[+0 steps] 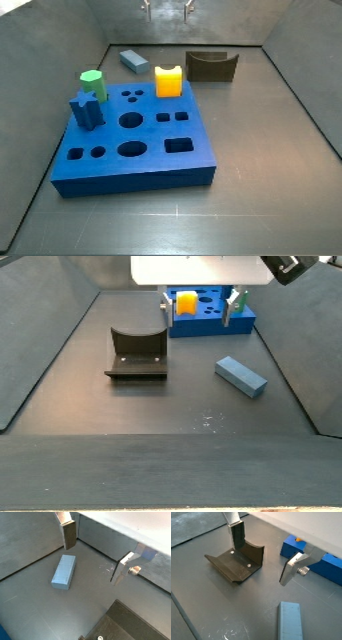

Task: Pick up the rectangle object. Move up. Place the rectangle object on the fixture. Regrasp the rectangle object. Move to above the board. Insert the rectangle object.
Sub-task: Pick up the rectangle object.

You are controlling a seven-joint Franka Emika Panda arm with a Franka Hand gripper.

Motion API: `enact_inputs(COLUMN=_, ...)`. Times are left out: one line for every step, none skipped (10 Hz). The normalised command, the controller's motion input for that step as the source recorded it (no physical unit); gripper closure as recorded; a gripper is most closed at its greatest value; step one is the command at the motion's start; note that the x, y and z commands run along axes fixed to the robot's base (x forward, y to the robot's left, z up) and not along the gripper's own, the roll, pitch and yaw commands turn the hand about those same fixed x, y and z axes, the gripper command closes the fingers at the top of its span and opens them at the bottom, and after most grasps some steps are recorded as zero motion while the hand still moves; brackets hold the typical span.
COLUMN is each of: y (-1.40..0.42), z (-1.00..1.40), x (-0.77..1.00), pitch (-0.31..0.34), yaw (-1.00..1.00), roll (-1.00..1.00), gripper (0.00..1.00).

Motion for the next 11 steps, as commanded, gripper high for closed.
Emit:
enact_inputs(y=-0.08, z=-0.01, x=0.0, pitch=0.0, yaw=0.0, roll=0.0, gripper=0.0)
enact_inputs(y=-0.02, z=-0.11, x=0.0, pitch=0.0, yaw=0.0, roll=-0.01, gripper=0.0)
enact_inputs(y=-0.08, z=-0.16, x=-0.12, pitch=-0.026, yaw=0.0, roll=0.0, gripper=0.0)
enact_inputs(y=-0.01, z=-0.11, x=-0.02, pitch=0.0, yaw=0.0, roll=0.0, gripper=0.0)
enact_inputs(y=-0.11, z=-0.15, x=-0.01, pitch=0.0, yaw=0.0, roll=0.0, gripper=0.0)
enact_inputs(y=-0.09, z=-0.3, x=-0.19, pitch=0.0, yaw=0.42, roll=-0.11, gripper=0.0)
enact_inputs(y=-0.1, z=-0.31, x=-0.01, pitch=0.183, yaw=0.93, roll=-0.11, gripper=0.0)
enact_inputs(y=-0.01, z=-0.4, x=0.0, pitch=0.126, yaw=1.0, roll=-0.07, gripper=0.0)
enact_inputs(y=-0.01, z=-0.44, x=0.0, pitch=0.22, yaw=1.0, roll=-0.1, gripper=0.0)
enact_inputs(y=0.0, z=-0.22, x=-0.03, pitch=0.0, yaw=0.19, roll=-0.08, gripper=0.0)
enact_inputs(y=0.0, z=0.0, x=0.0, pitch=0.0, yaw=0.0, roll=-0.01, gripper=0.0)
